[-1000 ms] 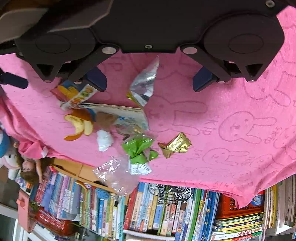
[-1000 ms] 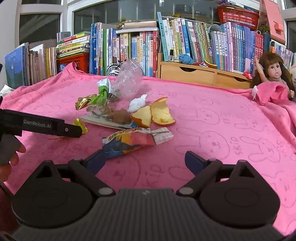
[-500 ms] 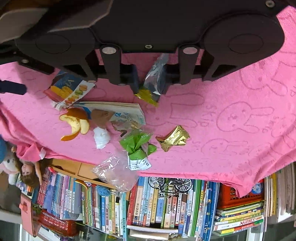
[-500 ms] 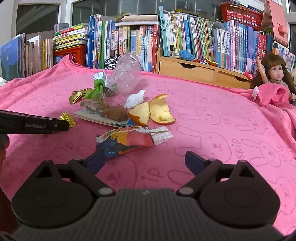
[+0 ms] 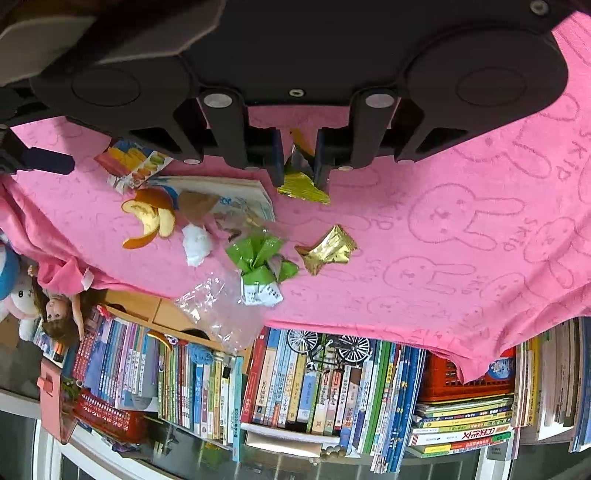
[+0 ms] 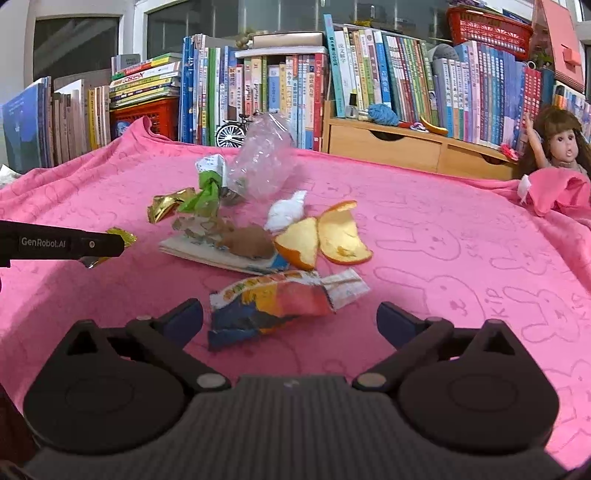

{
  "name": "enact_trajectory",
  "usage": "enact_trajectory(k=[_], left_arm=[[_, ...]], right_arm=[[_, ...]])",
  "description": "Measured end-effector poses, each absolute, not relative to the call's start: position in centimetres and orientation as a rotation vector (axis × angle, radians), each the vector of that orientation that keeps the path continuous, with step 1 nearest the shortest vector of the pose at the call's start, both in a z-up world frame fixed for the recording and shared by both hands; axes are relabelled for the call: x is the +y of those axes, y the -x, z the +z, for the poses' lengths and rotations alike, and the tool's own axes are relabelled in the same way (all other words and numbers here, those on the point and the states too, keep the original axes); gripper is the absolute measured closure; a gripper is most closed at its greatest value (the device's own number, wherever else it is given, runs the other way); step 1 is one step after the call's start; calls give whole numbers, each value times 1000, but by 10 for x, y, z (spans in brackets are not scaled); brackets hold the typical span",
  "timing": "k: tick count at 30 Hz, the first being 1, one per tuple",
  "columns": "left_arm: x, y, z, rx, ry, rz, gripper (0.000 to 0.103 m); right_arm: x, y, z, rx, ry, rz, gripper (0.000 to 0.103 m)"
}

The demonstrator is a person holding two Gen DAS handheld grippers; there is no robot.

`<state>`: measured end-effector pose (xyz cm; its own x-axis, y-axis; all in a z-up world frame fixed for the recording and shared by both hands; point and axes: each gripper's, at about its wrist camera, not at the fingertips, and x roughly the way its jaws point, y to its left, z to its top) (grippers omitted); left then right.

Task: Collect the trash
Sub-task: 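Grasp the small gold wrapper with the left gripper while the right grasps the colorful snack wrapper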

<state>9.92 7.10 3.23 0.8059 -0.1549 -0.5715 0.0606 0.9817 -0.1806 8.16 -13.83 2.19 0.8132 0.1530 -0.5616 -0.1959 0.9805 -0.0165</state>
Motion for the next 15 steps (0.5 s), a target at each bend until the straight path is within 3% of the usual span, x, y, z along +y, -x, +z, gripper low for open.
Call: enact_trajectory(k=[9, 12, 14, 15], left_arm=[[66, -90, 35, 610, 147, -138, 88], [63, -88, 35, 610, 142, -147, 88], [61, -87, 36, 609, 138, -152, 88], [60, -86, 36, 607, 135, -154, 88]], right_arm=[[-133, -112, 2, 703, -7, 182, 2], [-136, -111, 3, 684, -34, 174, 16], [-138, -107, 5, 670, -44, 169, 34], [-139, -106, 7, 665, -50, 163, 37]])
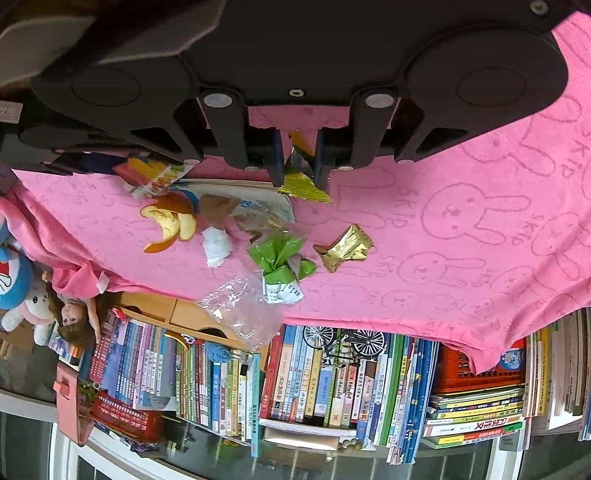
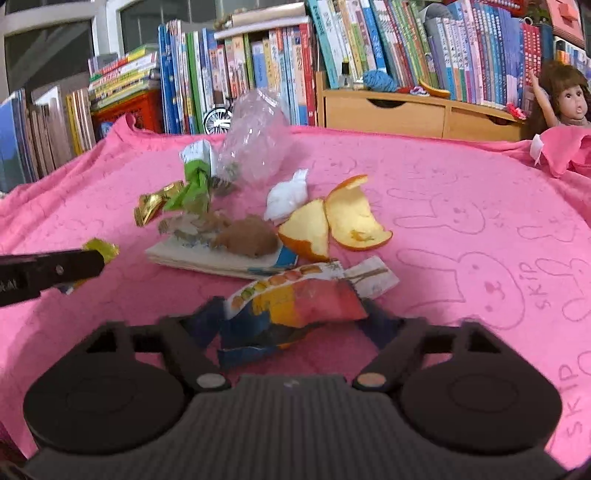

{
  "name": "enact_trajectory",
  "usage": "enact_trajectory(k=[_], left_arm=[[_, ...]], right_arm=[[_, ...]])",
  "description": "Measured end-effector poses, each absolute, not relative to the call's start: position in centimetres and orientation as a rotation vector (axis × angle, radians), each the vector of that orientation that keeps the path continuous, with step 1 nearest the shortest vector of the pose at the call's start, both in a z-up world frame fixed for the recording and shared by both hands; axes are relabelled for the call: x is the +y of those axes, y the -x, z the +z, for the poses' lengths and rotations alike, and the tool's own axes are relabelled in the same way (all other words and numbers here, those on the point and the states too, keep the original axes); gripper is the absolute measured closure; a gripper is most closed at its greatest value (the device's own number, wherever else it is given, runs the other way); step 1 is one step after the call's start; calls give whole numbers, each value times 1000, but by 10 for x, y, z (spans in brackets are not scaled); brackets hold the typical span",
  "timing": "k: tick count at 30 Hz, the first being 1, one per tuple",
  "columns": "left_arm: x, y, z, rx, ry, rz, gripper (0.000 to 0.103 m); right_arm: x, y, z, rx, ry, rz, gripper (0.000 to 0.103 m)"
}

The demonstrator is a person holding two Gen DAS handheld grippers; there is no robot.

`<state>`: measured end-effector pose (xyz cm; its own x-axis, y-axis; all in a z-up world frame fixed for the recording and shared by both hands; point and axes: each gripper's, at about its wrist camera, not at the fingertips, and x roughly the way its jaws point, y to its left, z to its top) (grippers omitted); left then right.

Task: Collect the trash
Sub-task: 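Grasp the small gold wrapper with the left gripper while the right grasps the colorful snack wrapper, then carry both wrappers down past the table edge toward the bin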

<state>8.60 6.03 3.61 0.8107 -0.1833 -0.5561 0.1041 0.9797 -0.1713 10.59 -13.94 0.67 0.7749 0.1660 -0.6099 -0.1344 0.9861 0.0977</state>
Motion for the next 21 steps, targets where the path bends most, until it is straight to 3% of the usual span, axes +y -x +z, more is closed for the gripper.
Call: enact_trajectory(k=[2, 7, 21], left_arm=[[59, -85, 37, 603, 132, -158, 88], [52, -79, 39, 596, 114, -173, 88], [37, -57, 50, 576, 98, -228, 88]], right_arm=[[-145, -103, 10, 654, -81, 161, 54], [-154, -95, 18, 634, -113, 148, 81], [-173, -56, 42, 550, -108, 157, 83]])
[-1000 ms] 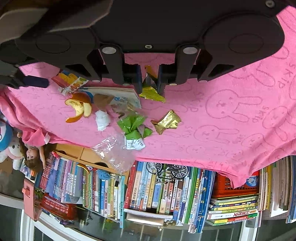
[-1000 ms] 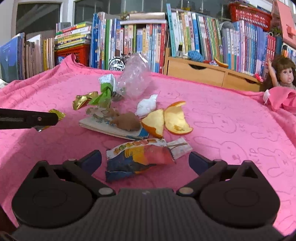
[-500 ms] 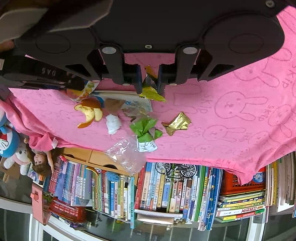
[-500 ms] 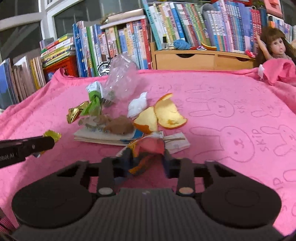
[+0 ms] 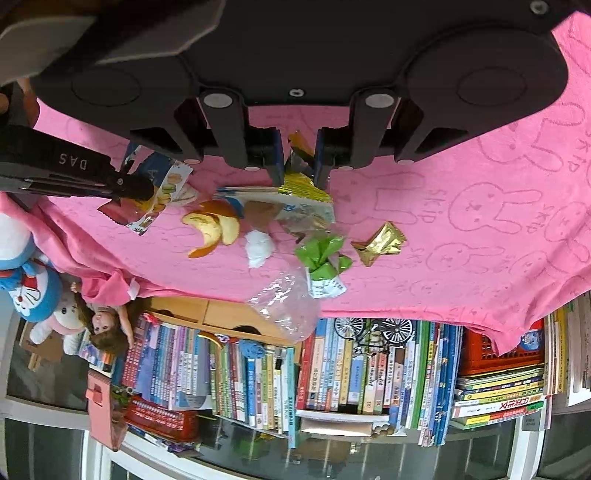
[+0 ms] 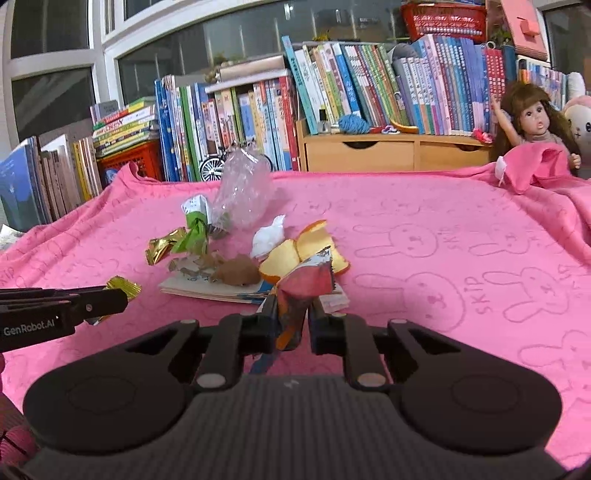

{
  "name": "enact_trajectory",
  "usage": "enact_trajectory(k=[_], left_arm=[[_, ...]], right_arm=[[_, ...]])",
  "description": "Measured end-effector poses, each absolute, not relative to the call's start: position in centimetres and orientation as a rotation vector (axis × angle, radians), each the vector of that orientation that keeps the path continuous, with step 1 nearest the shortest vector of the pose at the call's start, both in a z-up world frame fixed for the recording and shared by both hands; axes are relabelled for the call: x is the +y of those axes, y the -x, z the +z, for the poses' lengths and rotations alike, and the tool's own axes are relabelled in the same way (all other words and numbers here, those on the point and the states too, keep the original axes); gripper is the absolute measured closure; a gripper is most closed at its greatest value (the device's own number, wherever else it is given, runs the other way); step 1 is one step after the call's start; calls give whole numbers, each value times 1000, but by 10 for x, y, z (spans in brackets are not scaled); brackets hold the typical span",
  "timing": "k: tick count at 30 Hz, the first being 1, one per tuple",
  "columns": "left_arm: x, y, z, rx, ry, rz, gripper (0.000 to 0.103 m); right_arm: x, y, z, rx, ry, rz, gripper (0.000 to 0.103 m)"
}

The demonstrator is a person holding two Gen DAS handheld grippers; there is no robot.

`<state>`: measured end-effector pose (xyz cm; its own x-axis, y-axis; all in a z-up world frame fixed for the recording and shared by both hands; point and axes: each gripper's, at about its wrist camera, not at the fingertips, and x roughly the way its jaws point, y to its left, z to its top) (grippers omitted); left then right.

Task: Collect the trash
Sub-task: 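Carry both wrappers down past the table edge toward the bin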

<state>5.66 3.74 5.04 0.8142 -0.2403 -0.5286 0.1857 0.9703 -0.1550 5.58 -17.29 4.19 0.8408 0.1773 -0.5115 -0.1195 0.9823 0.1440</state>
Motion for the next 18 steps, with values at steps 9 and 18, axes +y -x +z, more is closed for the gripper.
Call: enact_trajectory(k=[9, 18], left_arm=[[24, -19, 57, 566, 114, -293, 88], [9, 37, 57, 584, 136, -393, 88]], right_arm=[[-185, -11, 47, 530, -101, 182, 83], [-190, 56, 41, 548, -78, 219, 83]])
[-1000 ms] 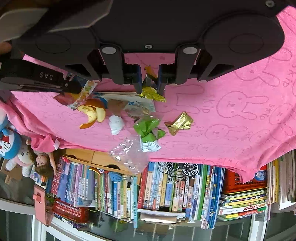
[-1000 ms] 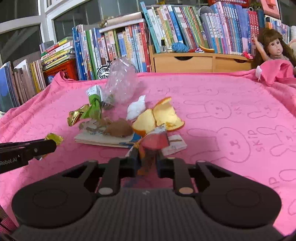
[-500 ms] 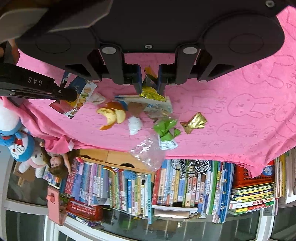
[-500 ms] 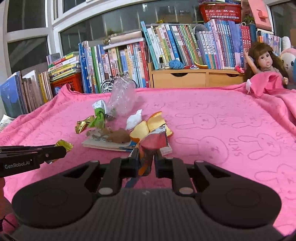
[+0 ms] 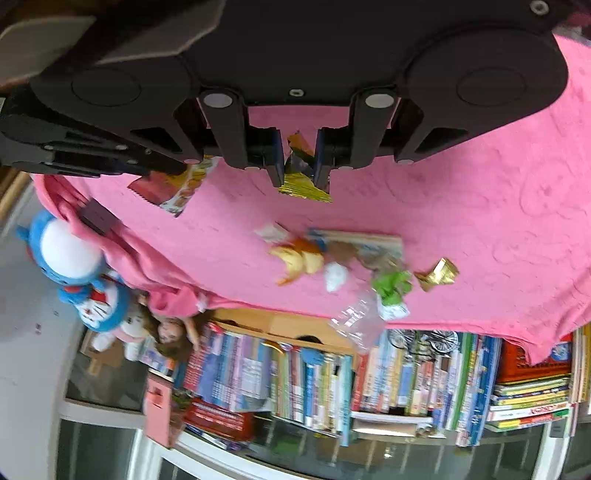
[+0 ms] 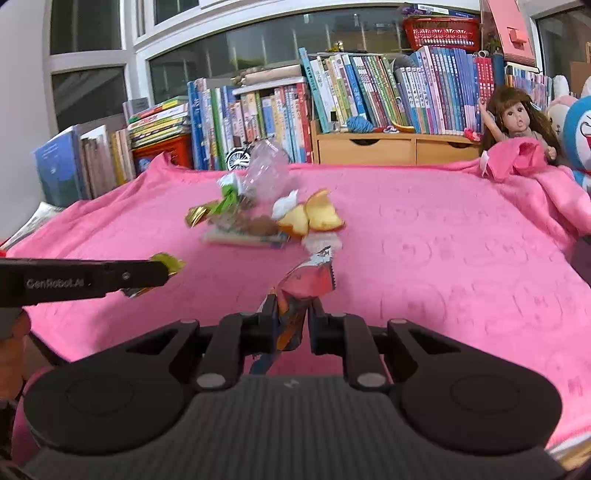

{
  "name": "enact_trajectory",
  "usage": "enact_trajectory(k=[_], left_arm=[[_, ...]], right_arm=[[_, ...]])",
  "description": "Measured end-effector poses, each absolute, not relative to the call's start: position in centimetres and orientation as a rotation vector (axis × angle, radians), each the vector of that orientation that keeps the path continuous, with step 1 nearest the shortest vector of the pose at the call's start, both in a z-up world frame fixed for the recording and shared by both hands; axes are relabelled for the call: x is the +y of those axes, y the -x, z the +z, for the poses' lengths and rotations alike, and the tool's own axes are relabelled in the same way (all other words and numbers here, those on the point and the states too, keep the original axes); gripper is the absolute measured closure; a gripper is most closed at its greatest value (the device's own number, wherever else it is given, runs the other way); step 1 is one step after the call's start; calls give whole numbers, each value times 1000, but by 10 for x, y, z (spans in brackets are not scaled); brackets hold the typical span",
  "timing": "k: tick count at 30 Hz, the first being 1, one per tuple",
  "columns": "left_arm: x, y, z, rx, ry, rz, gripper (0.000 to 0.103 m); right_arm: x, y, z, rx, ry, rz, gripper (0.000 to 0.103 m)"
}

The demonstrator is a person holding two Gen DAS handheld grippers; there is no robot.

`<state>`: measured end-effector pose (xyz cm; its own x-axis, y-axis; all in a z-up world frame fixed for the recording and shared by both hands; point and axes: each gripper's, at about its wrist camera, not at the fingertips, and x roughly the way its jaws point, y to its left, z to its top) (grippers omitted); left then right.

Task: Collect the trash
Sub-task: 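Carry both wrappers down past the table edge toward the bin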

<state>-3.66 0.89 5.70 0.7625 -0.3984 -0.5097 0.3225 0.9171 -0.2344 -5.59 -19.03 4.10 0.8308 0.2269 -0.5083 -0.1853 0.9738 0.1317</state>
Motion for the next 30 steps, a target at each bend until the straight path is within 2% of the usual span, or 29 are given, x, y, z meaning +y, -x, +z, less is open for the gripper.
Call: enact_trajectory(k=[9, 15, 30], left_arm=[[-5, 75, 41, 667, 132, -532, 88], [-16, 87, 12, 773, 106, -575, 87], [-36, 91, -85, 1032, 34, -557, 87]], right_arm=[[-192, 109, 29, 606, -65, 222, 83], [-191, 127, 11, 681, -64, 214, 83], [-187, 135, -77, 926, -80, 148, 83]])
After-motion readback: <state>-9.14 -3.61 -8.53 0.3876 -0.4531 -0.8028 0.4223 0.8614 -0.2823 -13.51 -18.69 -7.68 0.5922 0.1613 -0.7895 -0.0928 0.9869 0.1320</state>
